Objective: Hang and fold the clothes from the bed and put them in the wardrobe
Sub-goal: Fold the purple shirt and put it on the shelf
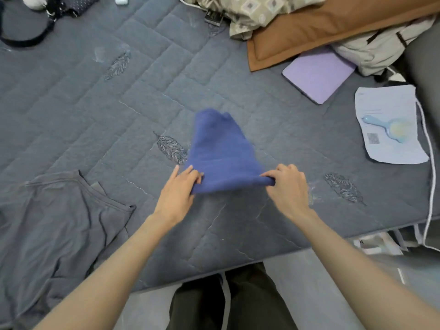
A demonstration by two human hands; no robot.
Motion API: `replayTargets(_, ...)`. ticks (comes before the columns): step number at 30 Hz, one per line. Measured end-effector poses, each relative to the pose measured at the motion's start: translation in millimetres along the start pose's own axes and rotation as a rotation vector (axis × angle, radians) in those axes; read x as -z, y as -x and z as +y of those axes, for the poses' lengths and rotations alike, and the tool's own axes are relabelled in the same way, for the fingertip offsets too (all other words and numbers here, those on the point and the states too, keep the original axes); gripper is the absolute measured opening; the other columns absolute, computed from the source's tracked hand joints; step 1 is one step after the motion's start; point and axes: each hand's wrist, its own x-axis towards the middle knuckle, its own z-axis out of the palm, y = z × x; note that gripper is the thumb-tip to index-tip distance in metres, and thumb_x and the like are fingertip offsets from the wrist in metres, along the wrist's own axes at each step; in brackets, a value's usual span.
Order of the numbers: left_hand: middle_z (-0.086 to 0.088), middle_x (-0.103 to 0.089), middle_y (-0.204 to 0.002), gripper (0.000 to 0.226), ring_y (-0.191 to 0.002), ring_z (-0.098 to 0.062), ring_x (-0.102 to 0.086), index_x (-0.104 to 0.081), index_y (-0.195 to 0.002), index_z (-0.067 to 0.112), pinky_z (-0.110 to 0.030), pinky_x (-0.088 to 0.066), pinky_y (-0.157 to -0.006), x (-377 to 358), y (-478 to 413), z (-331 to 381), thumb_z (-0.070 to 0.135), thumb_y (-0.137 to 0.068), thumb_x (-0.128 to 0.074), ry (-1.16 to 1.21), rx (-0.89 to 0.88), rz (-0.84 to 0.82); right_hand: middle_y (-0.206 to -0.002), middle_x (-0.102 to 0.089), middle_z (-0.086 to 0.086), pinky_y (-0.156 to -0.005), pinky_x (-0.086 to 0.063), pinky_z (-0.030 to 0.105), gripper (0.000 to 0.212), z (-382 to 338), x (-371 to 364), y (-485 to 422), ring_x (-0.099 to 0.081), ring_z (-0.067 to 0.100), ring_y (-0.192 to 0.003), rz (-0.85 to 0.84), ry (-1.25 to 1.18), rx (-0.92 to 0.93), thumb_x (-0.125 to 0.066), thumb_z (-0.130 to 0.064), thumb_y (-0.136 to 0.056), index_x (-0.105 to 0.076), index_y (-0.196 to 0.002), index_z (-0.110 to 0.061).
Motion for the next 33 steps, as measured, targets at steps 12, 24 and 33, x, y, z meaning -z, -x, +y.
replayTargets(12, 0.005, -0.064, -0.061, 0.017, -0.057, -0.007, -0.055, -0.055, -0.077, 0.022, -0.024, -0.046, -0.061, -37, -32, -16, 0.018, -0.089, -0.066, 0.788, 0.567, 0.166, -0.088, -0.061, 0.003, -0.067, -0.035, 0.03, 0.012, 31, -58, -14, -0.054, 0.021, -0.084, -0.256, -0.692, -0.318, -0.056, -0.028, -0.093, -0.054, -0.09, -0.017)
replayTargets(24, -0.014, -0.034, -0.145, 0.065, -0.135, -0.028, -0.028, -0.031, -0.143, 0.006, -0.031, -0.017, -0.109, -77, -126, -26, 0.029, -0.091, -0.062, 0.557, 0.773, 0.322, -0.145, -0.038, 0.009, -0.11, -0.028, 0.039, 0.062, 8, -105, -126, -0.03, 0.032, -0.136, -0.263, -0.779, -0.593, -0.057, -0.04, -0.092, -0.037, -0.14, -0.007)
replayTargets(33, -0.011, -0.048, -0.136, 0.064, -0.127, -0.031, -0.043, -0.036, -0.135, 0.006, -0.033, -0.035, -0.097, -98, -156, -29, 0.043, -0.089, -0.06, 0.616, 0.761, 0.328, -0.125, -0.058, 0.006, -0.093, -0.045, 0.038, 0.046, -19, -130, -141, -0.056, 0.029, -0.113, -0.125, -0.814, -0.494, -0.053, -0.042, -0.094, -0.038, -0.128, -0.015)
